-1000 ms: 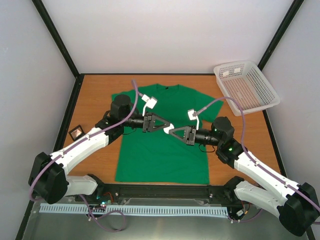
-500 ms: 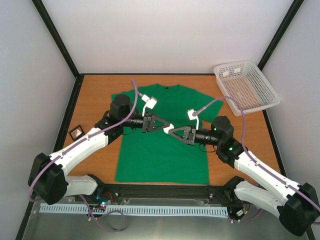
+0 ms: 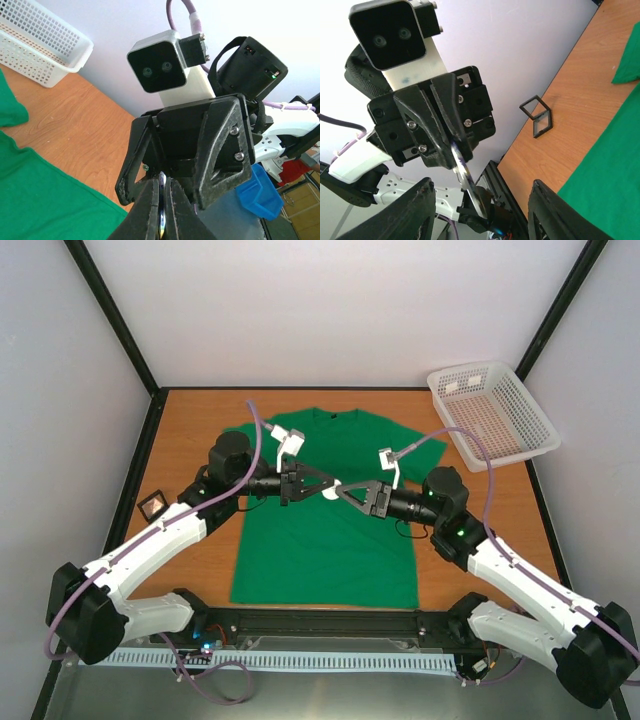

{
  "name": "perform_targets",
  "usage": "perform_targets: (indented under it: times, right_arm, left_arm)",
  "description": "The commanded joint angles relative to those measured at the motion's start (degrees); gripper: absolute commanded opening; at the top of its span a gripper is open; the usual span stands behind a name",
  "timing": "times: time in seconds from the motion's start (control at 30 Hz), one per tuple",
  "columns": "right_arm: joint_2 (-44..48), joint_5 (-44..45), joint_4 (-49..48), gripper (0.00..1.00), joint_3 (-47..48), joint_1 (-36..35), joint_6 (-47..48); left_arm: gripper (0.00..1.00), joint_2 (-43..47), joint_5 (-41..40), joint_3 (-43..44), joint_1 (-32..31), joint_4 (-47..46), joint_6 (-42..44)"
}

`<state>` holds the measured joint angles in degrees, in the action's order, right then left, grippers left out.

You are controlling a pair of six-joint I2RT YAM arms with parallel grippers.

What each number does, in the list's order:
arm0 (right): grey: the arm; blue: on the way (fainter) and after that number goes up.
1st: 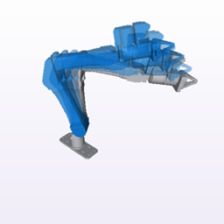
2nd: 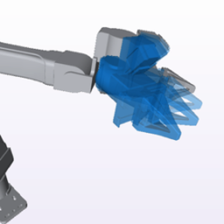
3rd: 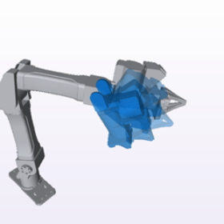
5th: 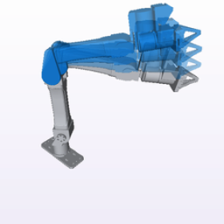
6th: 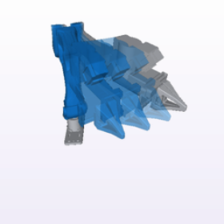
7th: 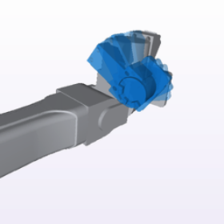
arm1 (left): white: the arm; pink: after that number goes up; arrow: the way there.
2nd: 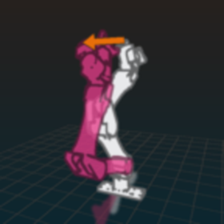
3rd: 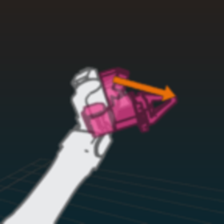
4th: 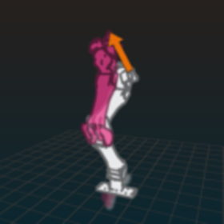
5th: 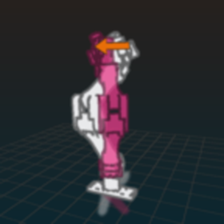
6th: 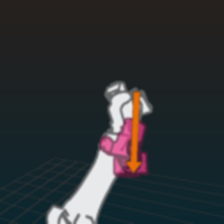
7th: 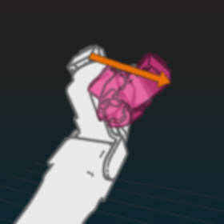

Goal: Pin the brooch onto the clothing

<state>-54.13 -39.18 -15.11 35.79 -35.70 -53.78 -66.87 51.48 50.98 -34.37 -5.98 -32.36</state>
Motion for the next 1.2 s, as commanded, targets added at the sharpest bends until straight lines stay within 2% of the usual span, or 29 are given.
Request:
perform_targets:
  times: [0.0, 0.23, 0.43, 0.7, 0.93, 1.07, 1.17]
  right_arm:
    - [0.3, 2.1, 0.8, 0.51, 2.4, -0.2, -0.6]
    - [-2.3, 2.0, 3.3, 0.46, 3.5, -0.2, -0.2]
    - [-3.5, 2.4, 4.3, 0.37, 4.1, -0.3, -0.1]
    - [-5.5, 4.9, 15.1, 0.37, 7.8, -0.9, 4.1]
    - [-7.5, 11.1, 25.6, 0.36, 12.0, -3.2, 10.7]
    - [-7.3, 11.1, 29.0, 0.39, 13.5, -3.3, 13.1]
    - [-3.7, 9.8, 29.9, 0.52, 13.7, -3.3, 14.4]
  left_arm:
    - [0.01, 0.4, -0.9, 0.5, -0.4, 1.2, 2.2]
    - [0.01, 0.5, -0.8, 0.7, -0.4, 0.9, 1.8]
    - [0.01, 0.5, -0.4, 0.4, -0.4, 0.5, 1.1]
    - [0.01, 0.7, -0.3, 0.5, -0.4, 0.8, 1.2]
    - [0.01, 0.8, -0.1, 0.7, -0.4, -0.4, -2.2]
    - [0.01, 1.0, -0.9, 0.7, -0.4, 0.9, -1.4]
    - [0.01, 0.9, -3.0, 1.1, -0.4, 3.9, 1.3]
